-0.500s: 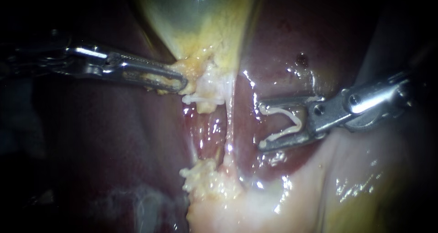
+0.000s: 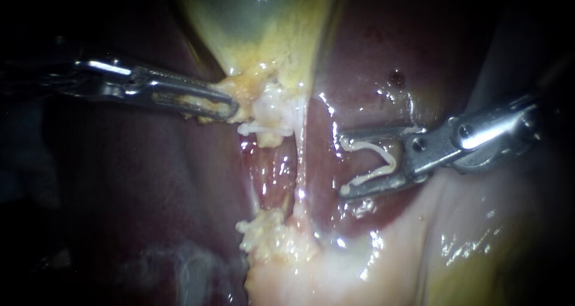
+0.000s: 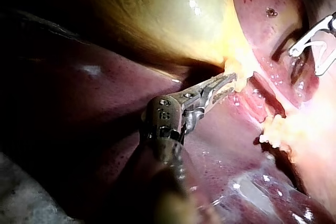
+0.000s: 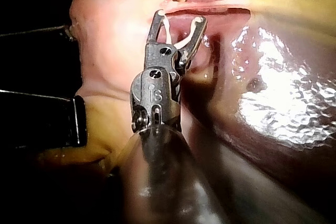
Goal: Clipping first clip right tube
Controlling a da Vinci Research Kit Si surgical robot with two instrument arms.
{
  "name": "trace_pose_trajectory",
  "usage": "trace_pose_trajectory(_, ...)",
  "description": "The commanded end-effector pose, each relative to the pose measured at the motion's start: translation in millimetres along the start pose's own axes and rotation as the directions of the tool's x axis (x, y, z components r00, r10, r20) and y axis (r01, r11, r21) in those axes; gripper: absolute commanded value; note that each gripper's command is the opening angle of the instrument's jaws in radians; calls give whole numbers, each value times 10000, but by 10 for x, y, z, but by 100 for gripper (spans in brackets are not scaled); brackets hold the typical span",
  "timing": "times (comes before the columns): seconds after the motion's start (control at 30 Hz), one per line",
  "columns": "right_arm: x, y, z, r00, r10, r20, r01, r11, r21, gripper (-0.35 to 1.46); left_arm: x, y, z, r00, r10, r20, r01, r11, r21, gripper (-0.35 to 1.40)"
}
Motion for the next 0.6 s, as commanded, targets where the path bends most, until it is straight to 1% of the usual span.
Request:
trace_pose_trajectory(0.03, 0, 0, 0, 10000, 1, -1, -1, 10000, -2, 50, 4, 5, -10, 9999, -54, -114, 54, 10000, 1, -35)
trace_pose_trajectory(0.13, 0, 0, -1, 10000, 0, -1, 0, 10000, -1, 50, 12, 19, -33, 9994, -202, -267, 202, 9998, -3, -35)
trace_pose_trajectory(0.23, 0, 0, -1, 10000, 0, -2, 0, 10000, 0, 50, 21, 32, -48, 9992, -112, -381, 111, 9999, -24, -35)
trace_pose_trajectory(0.37, 0, 0, -1, 10000, 0, -2, 0, 10000, 0, 50, 27, 41, -52, 9988, -113, -480, 111, 9999, -47, -35)
trace_pose_trajectory(0.6, 0, 0, 0, 10000, -2, -1, 2, 10000, 0, 50, 25, 39, -52, 9988, -100, -478, 98, 9999, -46, -35)
